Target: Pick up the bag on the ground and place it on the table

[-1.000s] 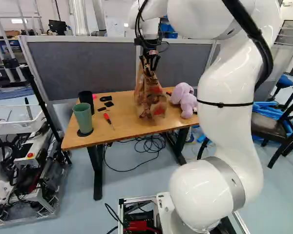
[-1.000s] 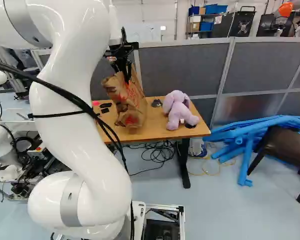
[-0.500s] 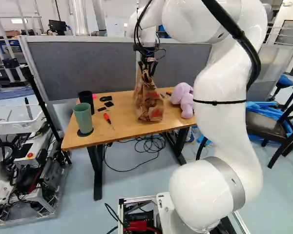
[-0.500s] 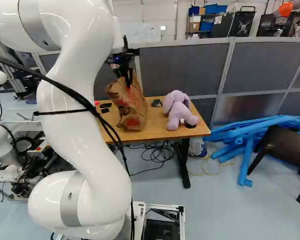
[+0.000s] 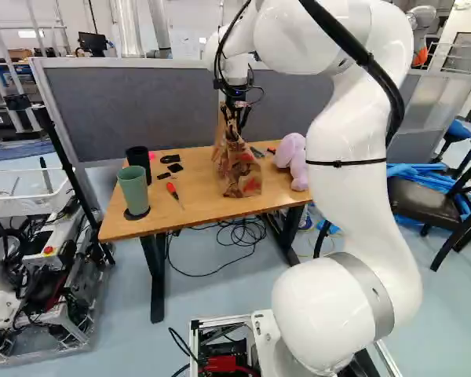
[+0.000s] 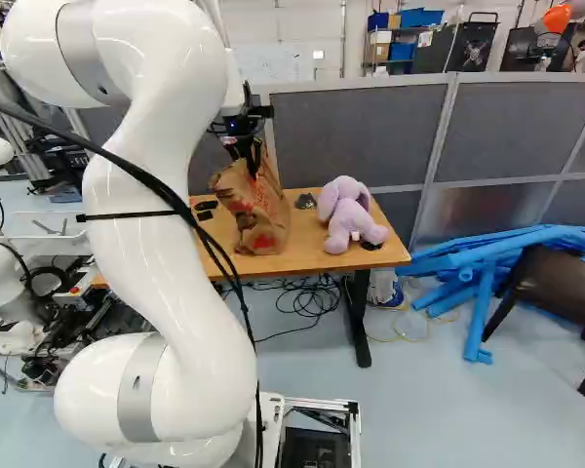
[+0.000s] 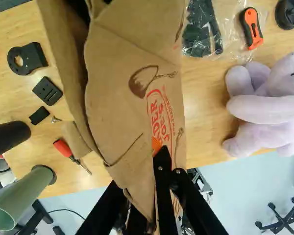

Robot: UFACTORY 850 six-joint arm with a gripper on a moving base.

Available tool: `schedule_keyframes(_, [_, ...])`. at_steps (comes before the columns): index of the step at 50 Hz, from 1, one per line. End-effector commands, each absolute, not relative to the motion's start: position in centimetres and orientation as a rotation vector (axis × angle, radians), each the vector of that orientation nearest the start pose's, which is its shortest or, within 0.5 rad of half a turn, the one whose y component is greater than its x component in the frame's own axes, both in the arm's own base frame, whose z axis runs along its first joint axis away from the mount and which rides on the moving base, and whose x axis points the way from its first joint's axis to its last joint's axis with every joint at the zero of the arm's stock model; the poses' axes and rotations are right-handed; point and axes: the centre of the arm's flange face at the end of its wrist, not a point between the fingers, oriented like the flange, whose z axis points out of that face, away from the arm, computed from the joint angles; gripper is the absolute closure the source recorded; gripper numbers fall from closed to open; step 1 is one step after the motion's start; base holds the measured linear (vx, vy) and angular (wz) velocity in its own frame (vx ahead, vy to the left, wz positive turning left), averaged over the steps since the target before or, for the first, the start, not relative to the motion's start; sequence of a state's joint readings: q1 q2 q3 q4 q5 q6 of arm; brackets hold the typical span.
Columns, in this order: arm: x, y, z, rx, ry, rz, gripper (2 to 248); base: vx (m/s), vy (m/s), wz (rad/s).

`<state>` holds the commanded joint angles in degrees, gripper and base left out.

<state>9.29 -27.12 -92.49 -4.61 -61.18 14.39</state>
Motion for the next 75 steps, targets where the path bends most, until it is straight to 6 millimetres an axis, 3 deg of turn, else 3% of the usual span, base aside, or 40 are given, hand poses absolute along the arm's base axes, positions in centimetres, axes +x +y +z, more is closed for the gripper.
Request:
schedule_keyframes(37, [62.7,9.62,58.01,-3.193,0.084,-0.137,229,0.0,0.0,0.0])
schedule_keyframes(38, [62.7,9.62,58.01,-3.193,0.084,-0.137,217,0.0,0.0,0.0])
schedule_keyframes(42, [62.7,9.62,58.01,-3.193,0.084,-0.137,217,0.0,0.0,0.0])
schedule_keyframes(43, [62.7,9.62,58.01,-3.193,0.084,-0.137,184,0.0,0.0,0.0])
schedule_keyframes(47, [62.7,9.62,58.01,-3.193,0.084,-0.137,184,0.0,0.0,0.0])
schedule_keyframes(48, [62.7,9.62,58.01,-3.193,0.084,-0.137,151,0.0,0.0,0.0])
schedule_keyframes(53, [62.7,9.62,58.01,-3.193,0.084,-0.137,151,0.0,0.0,0.0])
schedule_keyframes(54, [62.7,9.62,58.01,-3.193,0.084,-0.137,116,0.0,0.0,0.0])
schedule_keyframes(58, [62.7,9.62,58.01,-3.193,0.084,-0.137,116,0.0,0.0,0.0])
schedule_keyframes(59, [62.7,9.62,58.01,-3.193,0.084,-0.137,81,0.0,0.0,0.0])
schedule_keyframes(63, [62.7,9.62,58.01,-3.193,0.084,-0.137,81,0.0,0.0,0.0])
schedule_keyframes(64, [62.7,9.62,58.01,-3.193,0.084,-0.137,44,0.0,0.0,0.0])
schedule_keyframes(68, [62.7,9.62,58.01,-3.193,0.084,-0.137,44,0.0,0.0,0.0])
schedule_keyframes(69, [62.7,9.62,58.01,-3.193,0.084,-0.137,7,0.0,0.0,0.0])
schedule_keyframes(75, [62.7,9.62,58.01,-3.193,0.084,-0.137,3,0.0,0.0,0.0])
